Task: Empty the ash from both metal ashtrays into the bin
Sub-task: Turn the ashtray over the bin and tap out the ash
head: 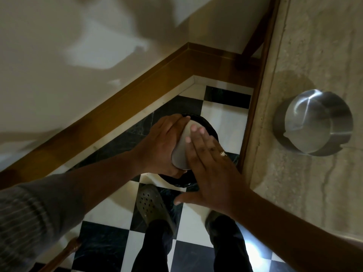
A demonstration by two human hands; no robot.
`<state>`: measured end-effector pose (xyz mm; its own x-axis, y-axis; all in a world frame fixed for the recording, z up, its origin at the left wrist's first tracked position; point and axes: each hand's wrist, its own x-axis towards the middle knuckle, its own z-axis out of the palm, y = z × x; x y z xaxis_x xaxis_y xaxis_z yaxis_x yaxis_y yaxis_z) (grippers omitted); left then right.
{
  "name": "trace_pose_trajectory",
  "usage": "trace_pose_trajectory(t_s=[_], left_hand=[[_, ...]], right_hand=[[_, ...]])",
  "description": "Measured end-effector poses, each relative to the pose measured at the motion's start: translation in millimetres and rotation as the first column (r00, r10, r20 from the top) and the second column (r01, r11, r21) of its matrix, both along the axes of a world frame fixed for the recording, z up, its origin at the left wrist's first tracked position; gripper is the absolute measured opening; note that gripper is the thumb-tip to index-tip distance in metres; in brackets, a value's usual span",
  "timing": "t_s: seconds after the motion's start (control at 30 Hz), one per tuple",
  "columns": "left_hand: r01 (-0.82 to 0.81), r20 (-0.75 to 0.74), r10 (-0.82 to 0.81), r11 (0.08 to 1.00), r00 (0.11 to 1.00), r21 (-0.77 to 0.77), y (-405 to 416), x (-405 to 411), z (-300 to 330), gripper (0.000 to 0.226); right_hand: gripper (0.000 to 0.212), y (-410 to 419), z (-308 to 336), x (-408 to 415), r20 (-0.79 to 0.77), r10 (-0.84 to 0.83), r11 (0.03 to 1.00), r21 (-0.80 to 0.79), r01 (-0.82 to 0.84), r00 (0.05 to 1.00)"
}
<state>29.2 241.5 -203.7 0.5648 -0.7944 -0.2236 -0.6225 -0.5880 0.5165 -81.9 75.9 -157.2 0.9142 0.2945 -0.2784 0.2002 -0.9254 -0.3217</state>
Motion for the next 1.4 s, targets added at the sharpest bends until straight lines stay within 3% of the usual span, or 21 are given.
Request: trace_pose_trajectory(t_s=[0.17, 0.3, 0.43, 0.57, 0.67, 0.8, 0.93, 1.03, 1.13, 1.3, 1.4], left_hand=[[0.035, 0.02, -0.035, 0.999, 0.999, 0.029, -2.2, 1.7, -2.1, 0.127], [0.018, 0.006, -0.017, 1.0, 1.0, -0.014, 0.5, 7.3, -5.6, 0.125], [0.018, 0.023, -0.018, 1.0, 1.0, 0.019, 0.3, 5.8, 1.2, 0.128], [-0.036, -0.012, 0.036, 0.999, 0.999, -0.031, 1.2, 5.1, 6.0, 0.13], [-0.027, -0.018, 0.027, 1.0, 0.999, 0.014, 4.5, 1.5, 7.3, 0.13], [-0.055, -0.034, 0.054, 0.998, 0.998, -0.015, 7.0, -2.1, 6.8, 0.129], [-0.045, -0.035, 0.045, 0.999, 0.998, 0.012, 9.8, -9.0, 9.7, 0.129], [-0.075, -0.065, 0.071, 0.996, 0.995, -0.054, 6.8, -9.1, 11.3, 0.129], [-0.063, -0.056, 0.061, 0.997, 0.997, -0.045, 5.5, -10.6, 12.6, 0.131], [-0.09, -0.034, 0.087, 0.991, 0.996, -0.097, 4.1, -7.0, 13.2, 0.129], [-0.047, -0.021, 0.047, 0.999, 0.999, -0.025, 8.5, -9.4, 12.8, 0.132]], right_hand=[[0.137, -2.4, -4.5, 1.6, -0.063, 0.031, 0.999, -0.024, -0.033, 0.998], [0.125, 4.2, 7.1, 1.9, 0.172, -0.063, 0.995, 0.083, 0.05, 0.983], [0.138, 1.9, -1.7, -6.1, -0.072, 0.03, 1.0, -0.005, -0.03, 0.997], [0.132, 1.1, 4.5, -0.1, 0.035, -0.017, 0.999, 0.03, 0.016, 0.999], [0.14, -2.4, -0.4, -0.9, -0.078, 0.083, 0.996, -0.036, -0.086, 0.994], [0.129, -2.5, 6.4, 2.1, 0.028, 0.037, 0.999, -0.003, -0.037, 0.999], [0.136, -5.9, -0.5, -2.4, -0.053, 0.11, 0.992, -0.061, -0.113, 0.992], [0.125, -6.5, 4.7, 0.8, 0.031, 0.078, 0.997, -0.021, -0.078, 0.996], [0.135, -7.3, -2.1, -0.3, -0.047, 0.178, 0.98, -0.087, -0.181, 0.983], [0.099, -7.2, -0.1, 2.3, 0.086, 0.109, 0.992, -0.072, -0.103, 0.99], [0.093, -3.5, -7.1, -2.1, 0.01, 0.174, 0.98, -0.103, -0.172, 0.985]])
